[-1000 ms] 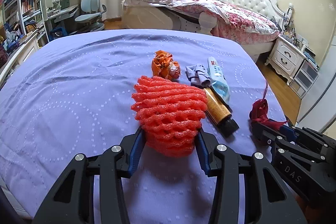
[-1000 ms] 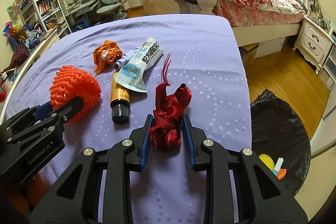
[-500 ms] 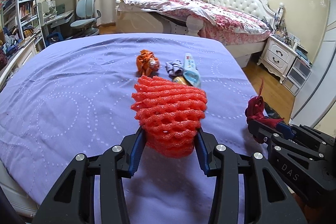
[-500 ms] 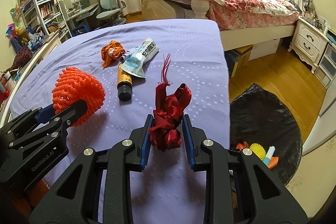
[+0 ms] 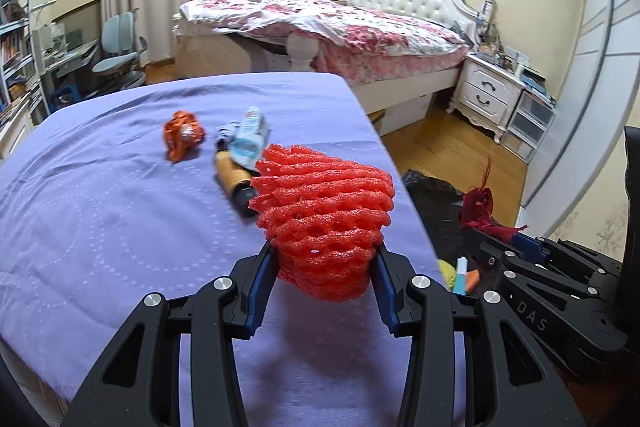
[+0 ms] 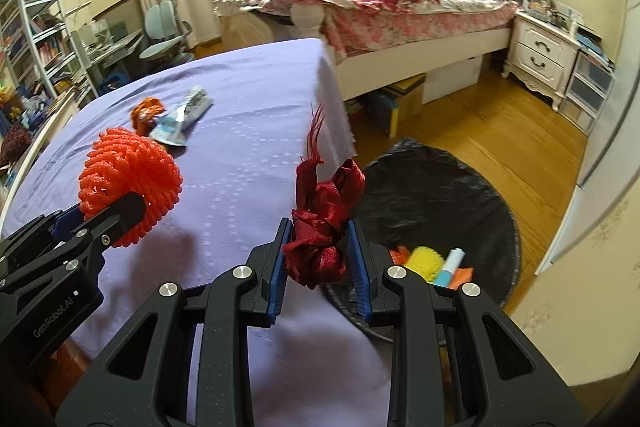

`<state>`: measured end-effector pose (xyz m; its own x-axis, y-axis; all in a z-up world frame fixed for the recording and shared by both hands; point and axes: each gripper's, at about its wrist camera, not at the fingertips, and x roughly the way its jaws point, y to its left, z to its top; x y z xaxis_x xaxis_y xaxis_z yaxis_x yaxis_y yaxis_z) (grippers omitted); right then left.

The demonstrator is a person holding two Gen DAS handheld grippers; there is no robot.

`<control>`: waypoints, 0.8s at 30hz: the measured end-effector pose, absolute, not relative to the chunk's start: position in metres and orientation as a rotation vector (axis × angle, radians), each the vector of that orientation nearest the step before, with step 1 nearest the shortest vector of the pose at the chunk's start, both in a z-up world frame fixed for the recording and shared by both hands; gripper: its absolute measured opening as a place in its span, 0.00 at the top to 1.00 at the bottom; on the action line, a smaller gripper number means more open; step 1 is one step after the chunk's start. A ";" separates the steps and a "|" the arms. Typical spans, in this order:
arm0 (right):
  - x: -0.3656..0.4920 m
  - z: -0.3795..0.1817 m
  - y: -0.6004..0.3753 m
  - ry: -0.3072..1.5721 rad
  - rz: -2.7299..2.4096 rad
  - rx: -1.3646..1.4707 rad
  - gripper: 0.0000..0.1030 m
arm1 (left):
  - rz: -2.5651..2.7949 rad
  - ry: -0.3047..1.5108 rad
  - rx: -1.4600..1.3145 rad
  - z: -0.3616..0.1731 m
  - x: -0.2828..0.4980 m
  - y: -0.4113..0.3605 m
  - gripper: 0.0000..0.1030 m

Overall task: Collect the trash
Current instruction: 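Carry the ribbon and foam net over the black bin and open both tools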

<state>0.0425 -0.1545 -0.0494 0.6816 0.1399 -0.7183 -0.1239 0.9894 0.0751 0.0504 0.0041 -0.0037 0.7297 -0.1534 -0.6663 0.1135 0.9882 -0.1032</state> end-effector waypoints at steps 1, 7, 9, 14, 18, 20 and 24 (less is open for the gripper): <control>0.042 -0.049 -0.159 0.806 0.140 0.022 0.74 | -0.157 0.738 -0.049 -0.004 0.052 -0.002 0.57; 0.043 -0.049 -0.192 0.794 0.066 0.040 0.74 | -0.208 0.743 -0.023 -0.006 0.060 -0.031 0.57; 0.045 -0.050 -0.199 0.792 0.053 0.045 0.74 | -0.221 0.743 -0.016 -0.007 0.063 -0.037 0.57; 0.048 -0.052 -0.219 0.791 0.023 0.056 0.74 | -0.246 0.747 0.004 -0.011 0.071 -0.057 0.57; 0.051 -0.054 -0.233 0.793 0.005 0.073 0.74 | -0.264 0.752 0.020 -0.011 0.078 -0.072 0.57; 0.053 -0.054 -0.237 0.793 -0.002 0.080 0.73 | -0.273 0.748 0.034 -0.010 0.080 -0.081 0.57; 0.056 -0.055 -0.245 0.790 -0.011 0.089 0.73 | -0.281 0.751 0.050 -0.012 0.085 -0.091 0.57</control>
<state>0.0560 -0.2454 -0.0553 0.7038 0.0231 -0.7100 0.0433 0.9962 0.0754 0.0848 -0.0915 -0.0121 0.6952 -0.2342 -0.6796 0.2697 0.9613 -0.0555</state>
